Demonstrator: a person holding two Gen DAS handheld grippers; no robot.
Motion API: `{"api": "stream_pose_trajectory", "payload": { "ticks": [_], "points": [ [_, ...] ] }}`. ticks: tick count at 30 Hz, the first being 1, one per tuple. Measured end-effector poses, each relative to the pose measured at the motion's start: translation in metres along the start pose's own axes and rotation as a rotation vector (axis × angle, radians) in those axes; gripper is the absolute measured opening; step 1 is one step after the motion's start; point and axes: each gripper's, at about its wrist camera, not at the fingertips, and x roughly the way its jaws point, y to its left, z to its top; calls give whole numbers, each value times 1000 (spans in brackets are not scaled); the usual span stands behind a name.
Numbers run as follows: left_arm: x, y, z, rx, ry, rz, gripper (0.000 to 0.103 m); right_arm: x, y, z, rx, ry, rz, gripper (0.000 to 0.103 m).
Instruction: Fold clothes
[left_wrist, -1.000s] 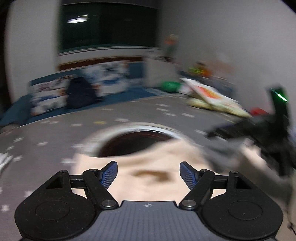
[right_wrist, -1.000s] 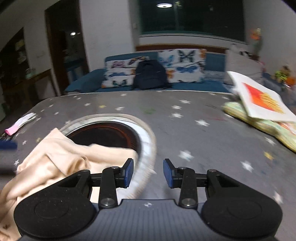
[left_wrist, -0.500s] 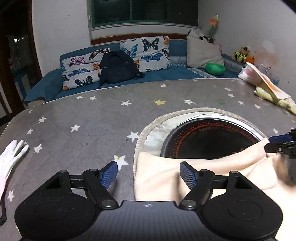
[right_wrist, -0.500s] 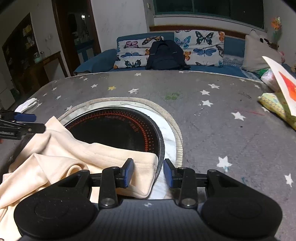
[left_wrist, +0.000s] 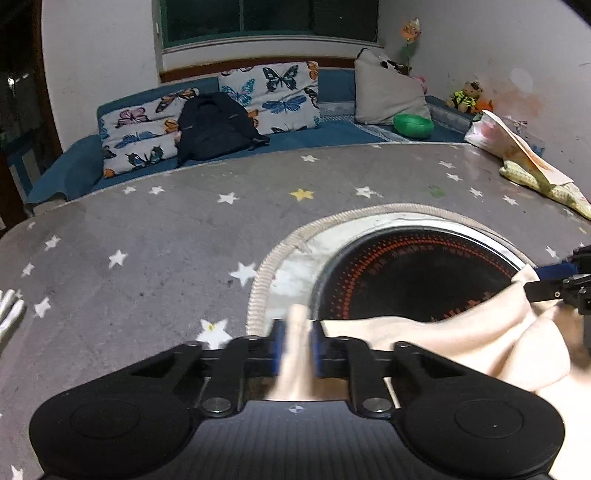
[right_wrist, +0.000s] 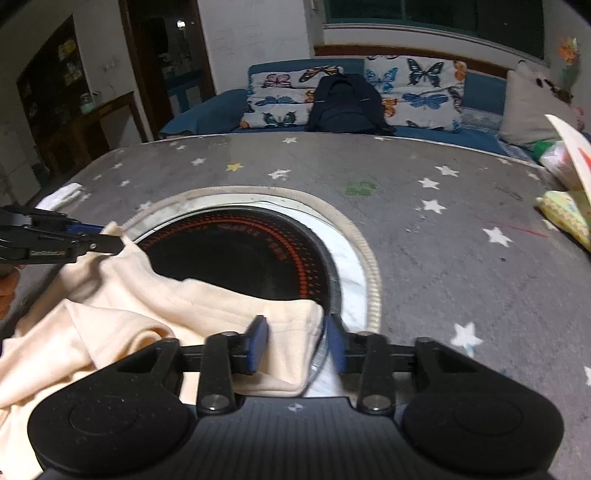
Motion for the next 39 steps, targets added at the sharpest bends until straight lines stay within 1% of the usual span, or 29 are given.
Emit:
{"api": "stream_pose_trajectory", "payload": {
  "ticks": [1, 2, 4, 6, 8, 10, 11, 12, 14, 15, 16, 18, 19, 20, 22, 24, 26, 29, 30, 32, 34, 37, 39],
  "points": [
    [0, 1, 1, -4, -5, 9, 9, 0, 2, 2, -14, -2, -4, 11],
    [-1, 4, 2, -11, -11, 15, 8, -1, 6, 4, -35, -8, -12, 8],
    [-2, 7, 3, -24, -25, 34, 8, -6, 11, 9, -71, -49, -34, 7],
    [-5, 11, 3, -36, -50, 55, 8, -14, 14, 13, -82, -114, -66, 7],
    [-5, 14, 2, -55, -64, 86, 8, -14, 14, 14, -87, -163, -119, 7],
    [-2, 16, 1, -78, -62, 104, 8, -4, 13, 13, -94, -142, -141, 8],
    [1, 16, 1, -79, -58, 108, 8, 2, 11, 11, -91, -126, -146, 13],
    [3, 16, 0, -80, -55, 112, 10, 6, 10, 10, -87, -117, -151, 16],
    [3, 16, 0, -78, -53, 112, 13, 9, 8, 8, -78, -113, -156, 18],
    [1, 16, 1, -71, -55, 116, 19, 6, 8, 7, -72, -118, -151, 18],
    [-1, 15, 1, -64, -57, 121, 34, 2, 10, 6, -70, -122, -140, 19],
    [-8, 12, 1, -43, -81, 134, 43, -8, 16, 5, -81, -132, -106, 30],
    [-13, 9, 1, -35, -91, 123, 44, -11, 20, 3, -91, -130, -92, 42],
    [-19, 6, 1, -27, -101, 110, 44, -13, 24, 0, -102, -124, -80, 44],
    [-31, -4, 0, -12, -121, 55, 45, -15, 31, -5, -121, -103, -59, 44],
    [-44, -18, -4, 26, -139, -7, 45, -8, 36, -12, -134, -68, -70, 44],
    [-58, -38, -11, 107, -156, -61, 46, -2, 39, -18, -152, -46, -94, 45],
    [-74, -69, -22, 245, -172, -128, 53, -10, 47, -19, -165, -56, -99, 45],
    [-76, -79, -26, 286, -172, -143, 56, -15, 49, -19, -165, -65, -96, 46],
    [-74, -95, -30, 344, -165, -156, 60, -28, 53, -21, -150, -88, -89, 55],
    [-69, -109, -33, 391, -154, -161, 68, -41, 57, -29, -135, -98, -88, 55],
    [-60, -122, -36, 431, -135, -156, 68, -57, 66, -45, -132, -109, -86, 56],
    [-56, -126, -38, 444, -128, -165, 68, -69, 72, -58, -139, -122, -91, 60]
  ]
}}
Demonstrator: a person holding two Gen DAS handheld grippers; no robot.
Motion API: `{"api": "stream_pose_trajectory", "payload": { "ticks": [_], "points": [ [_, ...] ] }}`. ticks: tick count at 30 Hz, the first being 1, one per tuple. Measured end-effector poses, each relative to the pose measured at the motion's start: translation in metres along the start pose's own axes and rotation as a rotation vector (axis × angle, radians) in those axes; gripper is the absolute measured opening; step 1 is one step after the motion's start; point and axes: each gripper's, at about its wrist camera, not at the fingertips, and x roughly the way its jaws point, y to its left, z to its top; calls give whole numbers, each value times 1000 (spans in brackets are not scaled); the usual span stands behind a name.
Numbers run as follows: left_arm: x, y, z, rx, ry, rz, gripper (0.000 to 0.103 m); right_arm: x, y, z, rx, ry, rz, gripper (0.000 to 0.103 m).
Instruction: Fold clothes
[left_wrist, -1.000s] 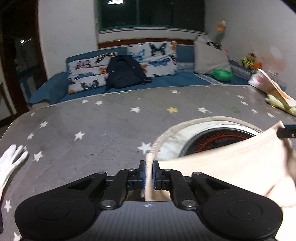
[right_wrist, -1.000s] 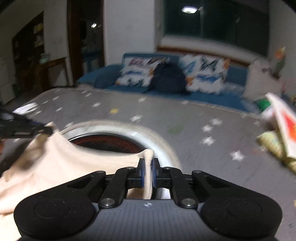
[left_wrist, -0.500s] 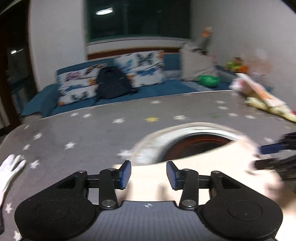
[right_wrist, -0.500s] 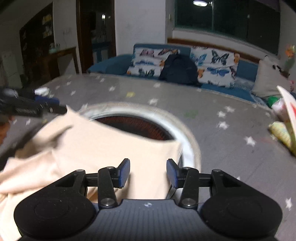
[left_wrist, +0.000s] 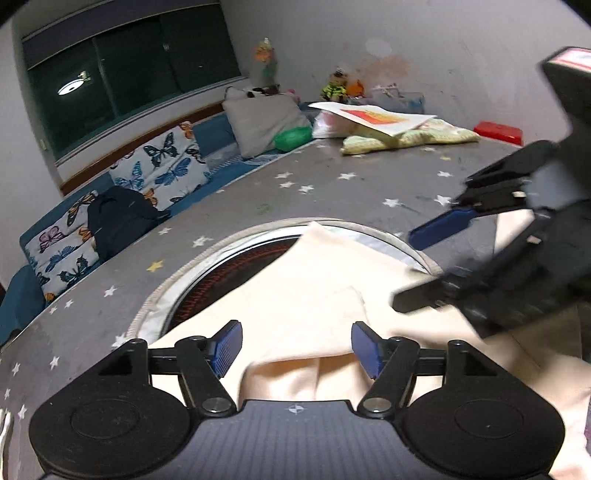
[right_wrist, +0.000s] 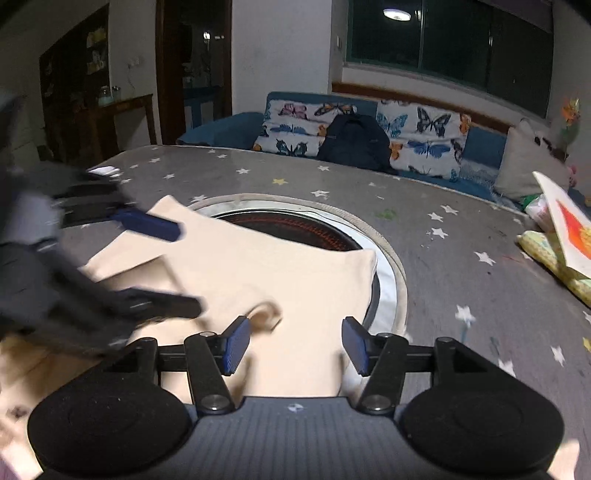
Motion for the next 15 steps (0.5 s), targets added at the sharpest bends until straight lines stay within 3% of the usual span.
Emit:
{"api": "stream_pose_trajectory", "payload": {
  "ticks": [5, 8, 10, 15],
  "points": [
    [12, -2, -1, -9, 24, -2, 67, -19, 11, -21, 19, -7, 8, 69],
    [17, -2, -2, -26, 45, -4, 48, -21, 14, -31, 45, -2, 21, 74],
    [17, -2, -3, -36, 51, -4, 30, -20, 18, -34, 41, -3, 16, 75],
    [6, 5, -5, -107, 37, 1, 15, -24, 31, -35, 20, -34, 23, 84]
  ]
}}
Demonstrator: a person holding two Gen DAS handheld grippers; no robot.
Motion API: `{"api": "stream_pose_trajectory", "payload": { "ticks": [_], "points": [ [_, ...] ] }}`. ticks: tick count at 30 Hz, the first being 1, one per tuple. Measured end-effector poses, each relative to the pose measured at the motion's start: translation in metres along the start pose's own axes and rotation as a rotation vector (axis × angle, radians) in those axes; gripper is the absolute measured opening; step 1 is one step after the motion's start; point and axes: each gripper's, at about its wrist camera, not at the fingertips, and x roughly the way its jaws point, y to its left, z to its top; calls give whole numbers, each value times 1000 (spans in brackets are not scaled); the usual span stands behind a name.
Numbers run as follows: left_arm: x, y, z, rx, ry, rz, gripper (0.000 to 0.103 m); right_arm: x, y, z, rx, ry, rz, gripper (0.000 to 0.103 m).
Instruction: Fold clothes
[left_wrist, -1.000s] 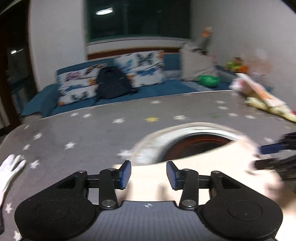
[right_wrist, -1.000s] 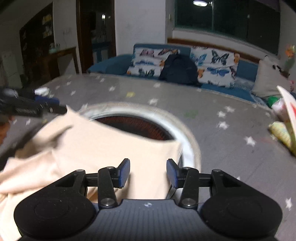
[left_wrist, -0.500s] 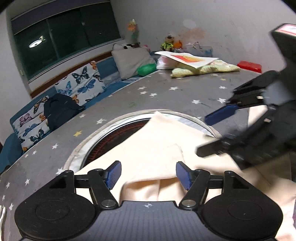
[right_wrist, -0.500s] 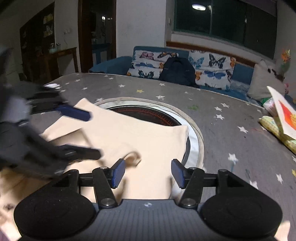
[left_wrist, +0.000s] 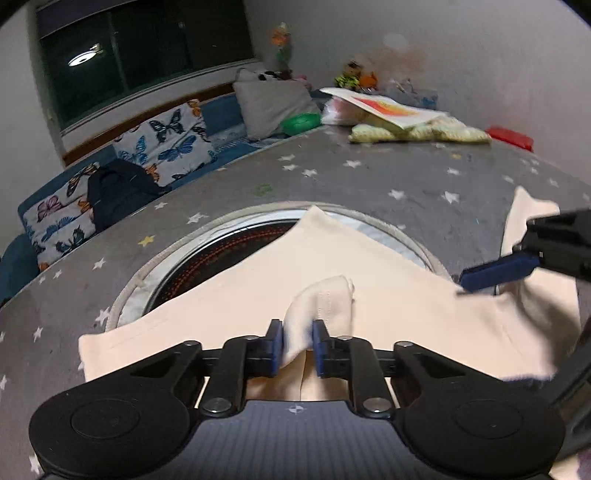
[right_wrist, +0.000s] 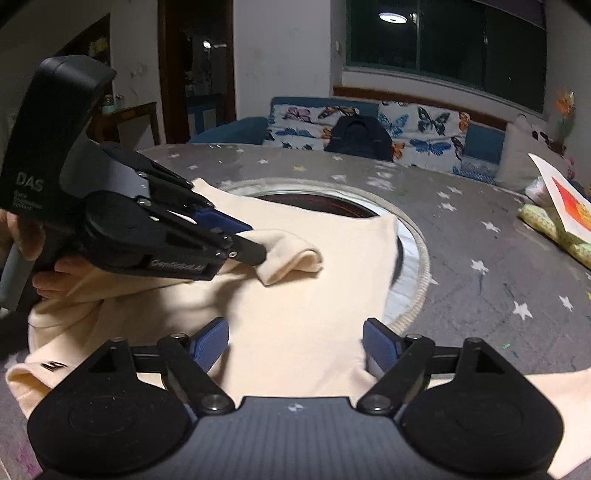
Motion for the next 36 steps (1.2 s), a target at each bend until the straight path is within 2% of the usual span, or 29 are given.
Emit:
{"api": "stream_pose_trajectory", "payload": {
  "ticks": [2, 6, 11, 18, 26, 30, 34, 36],
  "points": [
    [-7, 3, -1, -32, -17, 8, 13, -1, 7, 0, -16, -16, 4, 90],
    [-34, 13, -2, -110, -72, 33, 12, 1, 19, 2, -44, -26, 25, 93],
    [-88, 34, -10, -238, -176, 85, 11, 8, 32, 0, -77, -26, 41, 99],
    [-177, 66, -44, -411, -304, 217, 11, 16, 39, -4, -97, -2, 30, 103],
    [-253, 81, -92, -532, -369, 348, 11, 21, 37, -6, -62, 46, 29, 103],
    [-269, 88, -120, -604, -344, 427, 11, 22, 34, -7, -40, 50, 40, 103],
    [-265, 102, -152, -686, -257, 476, 11, 22, 33, -8, -36, 46, 43, 103],
    [-259, 110, -168, -710, -209, 525, 11, 21, 34, -9, -36, 45, 43, 103]
  ]
}}
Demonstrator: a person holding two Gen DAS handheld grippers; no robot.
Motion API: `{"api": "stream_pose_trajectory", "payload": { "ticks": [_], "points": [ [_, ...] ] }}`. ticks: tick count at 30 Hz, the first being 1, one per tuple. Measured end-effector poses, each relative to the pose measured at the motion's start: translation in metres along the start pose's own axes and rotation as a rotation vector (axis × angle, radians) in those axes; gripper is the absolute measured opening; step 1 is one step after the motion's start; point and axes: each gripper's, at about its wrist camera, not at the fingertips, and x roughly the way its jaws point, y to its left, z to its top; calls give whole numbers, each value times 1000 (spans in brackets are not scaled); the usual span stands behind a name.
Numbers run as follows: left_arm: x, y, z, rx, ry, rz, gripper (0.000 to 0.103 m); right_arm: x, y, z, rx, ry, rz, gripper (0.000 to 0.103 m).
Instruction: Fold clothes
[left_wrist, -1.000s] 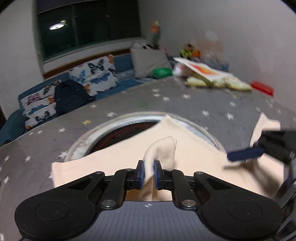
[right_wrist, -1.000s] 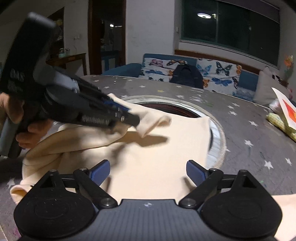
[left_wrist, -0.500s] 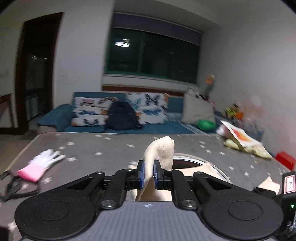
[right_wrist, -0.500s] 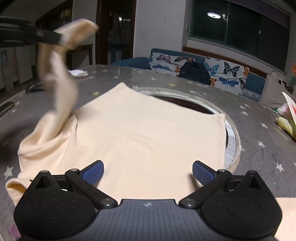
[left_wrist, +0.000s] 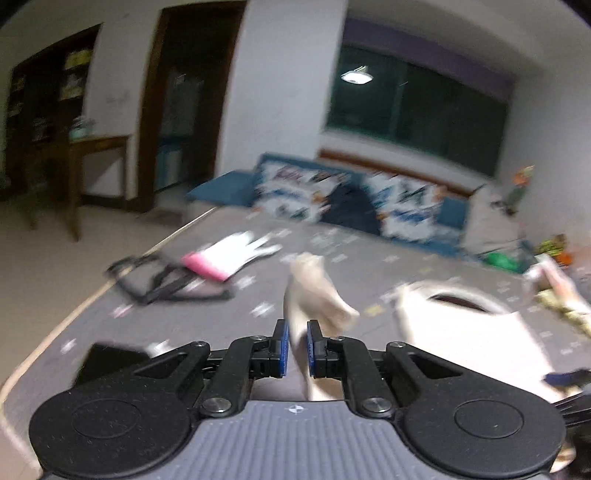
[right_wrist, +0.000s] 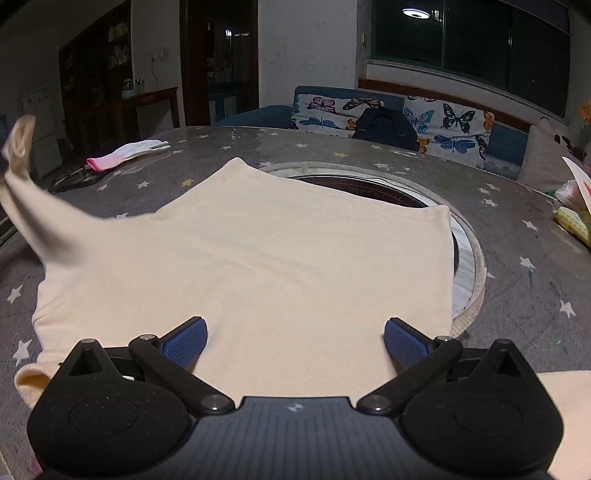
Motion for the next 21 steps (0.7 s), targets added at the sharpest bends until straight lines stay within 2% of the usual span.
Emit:
{"api": "stream_pose_trajectory", "payload": {
  "ticks": [4, 6, 8, 9, 10, 12, 13, 17, 19, 21],
  "points": [
    [14, 25, -12, -34, 46, 114, 12, 0, 0, 0, 1, -1, 1, 103],
    [13, 35, -16, -67, 75, 106, 13, 1, 0, 0, 2, -2, 1, 103],
    [5, 32, -17, -53, 72, 80, 17, 1, 0, 0, 3, -2, 1, 103],
    [1, 29, -18, -45, 70, 68, 23, 1, -1, 0, 3, -2, 1, 103],
    [0, 23, -19, -19, 67, 64, 35, 1, -1, 0, 2, -2, 1, 103],
    [2, 13, -21, 18, 64, 62, 50, 1, -1, 0, 2, -2, 1, 103],
    [4, 9, -21, 29, 68, 62, 51, 1, -1, 0, 2, -2, 1, 103],
    [24, -4, -28, 56, 115, 32, 51, 2, -1, 1, 2, 3, 5, 103],
    [31, -14, -32, 114, 118, 46, 51, 0, 2, 6, -17, 26, 2, 103],
    [35, -19, -35, 156, 117, 60, 50, -10, 10, 12, -20, 20, 43, 101]
  ]
}}
